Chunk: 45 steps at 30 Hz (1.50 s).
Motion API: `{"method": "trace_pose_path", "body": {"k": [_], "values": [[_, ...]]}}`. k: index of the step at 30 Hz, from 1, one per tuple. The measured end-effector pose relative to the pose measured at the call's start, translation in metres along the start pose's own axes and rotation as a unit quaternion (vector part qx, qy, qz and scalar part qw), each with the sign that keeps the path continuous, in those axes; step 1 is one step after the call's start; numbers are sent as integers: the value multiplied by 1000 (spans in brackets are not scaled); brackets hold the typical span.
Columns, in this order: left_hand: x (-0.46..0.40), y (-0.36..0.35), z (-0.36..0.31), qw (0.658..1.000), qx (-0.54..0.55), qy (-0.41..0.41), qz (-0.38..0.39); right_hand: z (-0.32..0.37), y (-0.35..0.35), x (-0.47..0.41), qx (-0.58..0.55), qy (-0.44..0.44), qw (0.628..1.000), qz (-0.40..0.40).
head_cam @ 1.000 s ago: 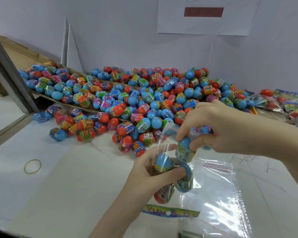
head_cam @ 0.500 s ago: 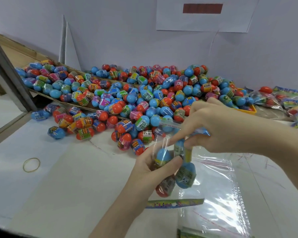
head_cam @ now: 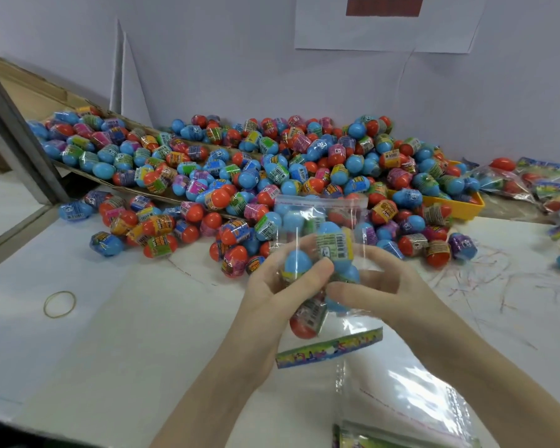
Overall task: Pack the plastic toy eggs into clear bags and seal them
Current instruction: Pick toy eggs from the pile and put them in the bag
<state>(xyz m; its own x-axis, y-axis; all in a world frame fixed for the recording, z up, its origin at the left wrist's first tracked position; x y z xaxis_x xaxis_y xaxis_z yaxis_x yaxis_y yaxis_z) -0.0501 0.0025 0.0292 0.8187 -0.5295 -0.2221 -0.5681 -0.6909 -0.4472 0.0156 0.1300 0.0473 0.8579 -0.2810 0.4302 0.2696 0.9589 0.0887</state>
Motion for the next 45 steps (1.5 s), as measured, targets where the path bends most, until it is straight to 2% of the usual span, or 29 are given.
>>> {"method": "trace_pose_path", "body": {"k": [4, 9, 16, 24, 27, 36, 41, 42, 45], "values": [[2, 2, 3, 997, -60, 0, 38, 3, -1, -5, 10, 32, 999, -31], [7, 16, 2, 980, -136, 35, 144, 1, -1, -4, 17, 45, 999, -14], [9, 15, 13, 979, -170, 9, 111, -5, 2, -4, 11, 68, 997, 40], [14, 9, 18, 983, -151, -24, 100, 4, 10, -1, 115, 121, 986, 7], [12, 11, 16, 982, -160, -30, 91, 8, 15, 2, 177, 108, 978, 7], [12, 5, 23, 989, -130, -51, 47, 3, 9, -3, 127, 105, 986, -4], [13, 9, 23, 990, -123, -55, 36, 12, 16, 1, 244, 140, 960, -4], [12, 10, 23, 990, -124, -50, 42, 15, 18, 2, 231, 129, 964, 2], [12, 11, 20, 987, -133, -48, 73, 21, 21, 0, 93, 129, 987, -9]]}}
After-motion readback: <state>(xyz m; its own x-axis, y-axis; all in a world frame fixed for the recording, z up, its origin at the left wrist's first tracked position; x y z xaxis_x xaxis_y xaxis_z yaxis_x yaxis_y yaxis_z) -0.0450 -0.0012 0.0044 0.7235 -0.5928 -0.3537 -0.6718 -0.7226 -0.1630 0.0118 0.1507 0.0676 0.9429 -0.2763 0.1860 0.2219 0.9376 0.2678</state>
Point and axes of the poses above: each hand's wrist, its own x-axis away from the middle knuckle, its own y-axis out of the back of the hand, z = x × y, the point moved 1 cm from there along -x, towards the middle knuckle, and after that the axes turned 14 degrees about -y, right-handed, at the moved point
